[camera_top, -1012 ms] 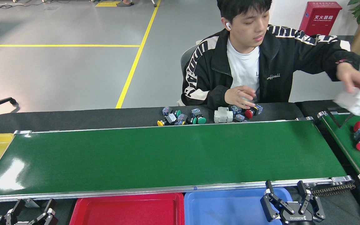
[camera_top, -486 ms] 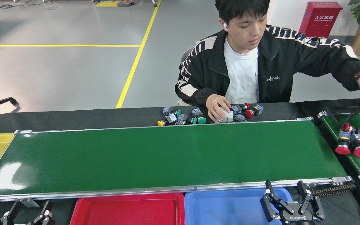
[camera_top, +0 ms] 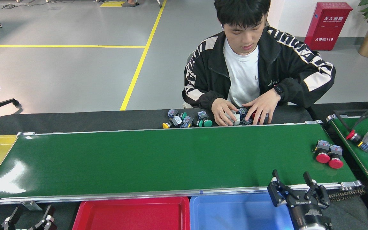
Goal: Pick switch part from conveyor to tray
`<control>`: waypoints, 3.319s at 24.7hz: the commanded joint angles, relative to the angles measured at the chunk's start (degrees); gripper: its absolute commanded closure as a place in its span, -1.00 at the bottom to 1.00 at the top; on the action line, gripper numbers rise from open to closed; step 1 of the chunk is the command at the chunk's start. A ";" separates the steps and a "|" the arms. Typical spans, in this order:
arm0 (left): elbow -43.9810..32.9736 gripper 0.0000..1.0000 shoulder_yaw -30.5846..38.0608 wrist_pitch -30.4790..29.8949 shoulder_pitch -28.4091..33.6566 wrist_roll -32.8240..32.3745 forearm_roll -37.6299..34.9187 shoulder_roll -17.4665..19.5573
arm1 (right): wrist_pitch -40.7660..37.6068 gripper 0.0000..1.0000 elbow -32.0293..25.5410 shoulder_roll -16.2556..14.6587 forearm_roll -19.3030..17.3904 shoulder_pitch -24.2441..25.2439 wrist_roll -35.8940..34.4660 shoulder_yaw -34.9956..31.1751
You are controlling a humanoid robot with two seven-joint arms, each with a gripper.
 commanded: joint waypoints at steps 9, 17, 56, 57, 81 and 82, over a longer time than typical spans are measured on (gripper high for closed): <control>-0.52 -1.00 0.02 -0.31 -0.24 0.15 0.12 0.59 | 4.08 -0.99 5.49 -3.59 -0.41 -4.54 4.47 -0.41; -0.25 -1.00 -0.42 -0.39 -0.15 0.15 -0.06 0.50 | 4.08 -0.99 8.22 -3.50 -0.50 -7.01 4.21 -0.50; -0.25 -1.00 -1.73 -0.22 -0.68 0.15 -0.15 0.41 | -8.57 0.86 19.73 -0.60 -5.33 -18.26 2.98 5.30; -0.25 -1.00 -1.73 -0.22 -0.59 0.15 -0.15 0.32 | -9.89 0.86 17.62 -0.78 -5.42 -17.46 2.98 5.30; -5.09 -0.99 -9.73 4.79 -1.30 -7.84 -0.85 -1.61 | -26.68 -0.95 -1.01 7.48 -2.43 0.03 3.15 27.89; -5.09 -0.99 -10.52 6.99 -1.47 -7.93 -0.94 -1.43 | -25.18 -0.95 -1.63 7.66 -2.69 -0.59 3.06 27.54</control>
